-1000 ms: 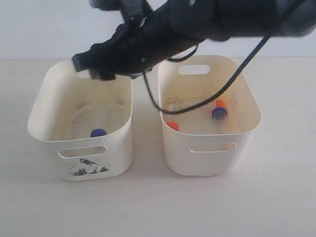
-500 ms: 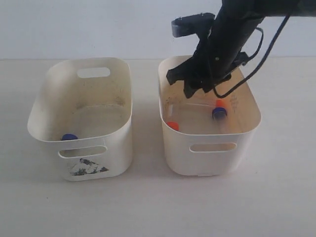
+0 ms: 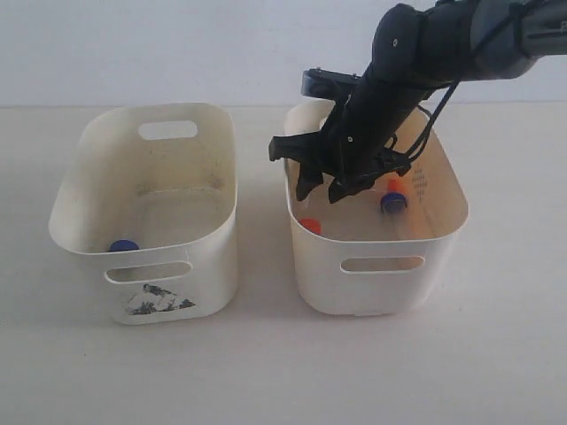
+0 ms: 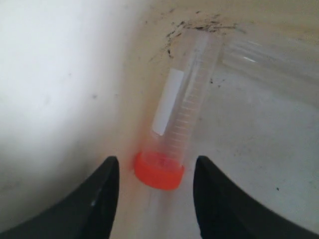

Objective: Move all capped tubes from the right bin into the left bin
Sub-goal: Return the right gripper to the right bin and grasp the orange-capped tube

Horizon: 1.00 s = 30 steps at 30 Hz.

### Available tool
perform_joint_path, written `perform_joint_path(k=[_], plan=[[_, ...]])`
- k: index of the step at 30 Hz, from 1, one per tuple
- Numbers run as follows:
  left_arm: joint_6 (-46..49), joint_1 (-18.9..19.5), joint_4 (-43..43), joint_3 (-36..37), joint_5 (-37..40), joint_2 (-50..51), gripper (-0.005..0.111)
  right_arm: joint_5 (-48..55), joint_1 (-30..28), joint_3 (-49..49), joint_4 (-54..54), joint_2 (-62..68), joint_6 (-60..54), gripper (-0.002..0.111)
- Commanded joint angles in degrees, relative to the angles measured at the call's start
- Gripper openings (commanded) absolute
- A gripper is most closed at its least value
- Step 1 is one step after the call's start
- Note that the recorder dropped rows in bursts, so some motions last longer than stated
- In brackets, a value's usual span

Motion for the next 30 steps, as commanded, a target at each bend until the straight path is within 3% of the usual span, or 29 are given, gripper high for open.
perform_joint_path(k=[1,3,7,12,20,30], plan=[[-0.7,0.1,-0.1,-0.2,-0.9,-0.1,0.004,-1.8,-0.2,-0.4,0.9,0.3,-0.1,0.045],[-0.7,0.1,-0.1,-0.2,-0.9,-0.1,0.004,-2.0,-0.2,-0.4,1.3,0.6,-0.3,0.048],[-0.7,0.1,-0.1,-0.2,-0.9,-0.1,0.004,-2.0,-0.2,-0.4,1.6,1.2,-0.2,0.072],[-0.7,0.1,-0.1,-0.2,-0.9,-0.1,0.004,-2.4,-0.2,-0.4,1.7,3.3,0.4,0.066],[-0.7,0.1,-0.1,-0.2,-0.9,-0.1,0.004,-3.5,-0.1,-0.4,1.4,6.9,1.2,0.066],[-0.7,0.1,-0.1,-0.2,-0.9,-0.1,0.004,-3.2,-0.2,-0.4,1.4,0.6,0.6,0.066]])
